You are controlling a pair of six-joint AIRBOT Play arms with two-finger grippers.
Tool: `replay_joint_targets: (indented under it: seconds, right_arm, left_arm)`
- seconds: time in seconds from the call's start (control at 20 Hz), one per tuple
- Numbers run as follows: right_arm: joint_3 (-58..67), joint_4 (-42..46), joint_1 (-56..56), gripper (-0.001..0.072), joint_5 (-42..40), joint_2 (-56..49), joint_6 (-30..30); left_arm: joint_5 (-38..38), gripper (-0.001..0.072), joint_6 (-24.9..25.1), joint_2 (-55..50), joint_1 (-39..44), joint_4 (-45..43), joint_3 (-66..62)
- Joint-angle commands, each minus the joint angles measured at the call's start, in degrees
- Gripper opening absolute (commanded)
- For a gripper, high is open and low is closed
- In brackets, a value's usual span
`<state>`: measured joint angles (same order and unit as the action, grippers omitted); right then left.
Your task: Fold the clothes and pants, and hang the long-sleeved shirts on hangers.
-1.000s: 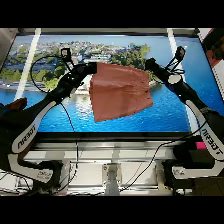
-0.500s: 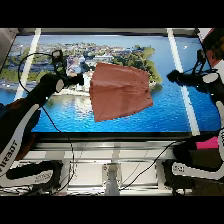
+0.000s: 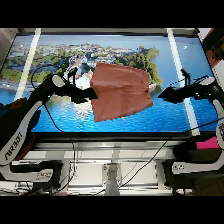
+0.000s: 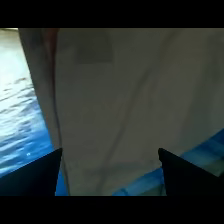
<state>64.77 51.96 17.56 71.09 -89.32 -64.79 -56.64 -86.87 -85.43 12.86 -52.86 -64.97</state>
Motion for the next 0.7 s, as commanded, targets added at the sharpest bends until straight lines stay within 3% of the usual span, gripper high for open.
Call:
replay_joint_targets:
  seconds: [0.0,0.3,0.65]
  right_arm:
    - [0.0,-2.9,-1.9,0.0492,3.8,-4.6,-0.3]
    - [0.0,-3.9,-3.7,0.0491,2.9,-9.4,-7.1]
    - [0.0,-9.8,-3.7,0.0485,-4.5,-9.8,-7.9]
  left_arm:
    - [-2.4,0.0712,2.9,-0.7,-0.6,5.8,0.0]
    - [-2.4,0.0713,5.5,-0.1,-0.7,5.8,0.0]
    - [-0.3,0.0712,6.8,-0.1,-1.0,5.4,0.0]
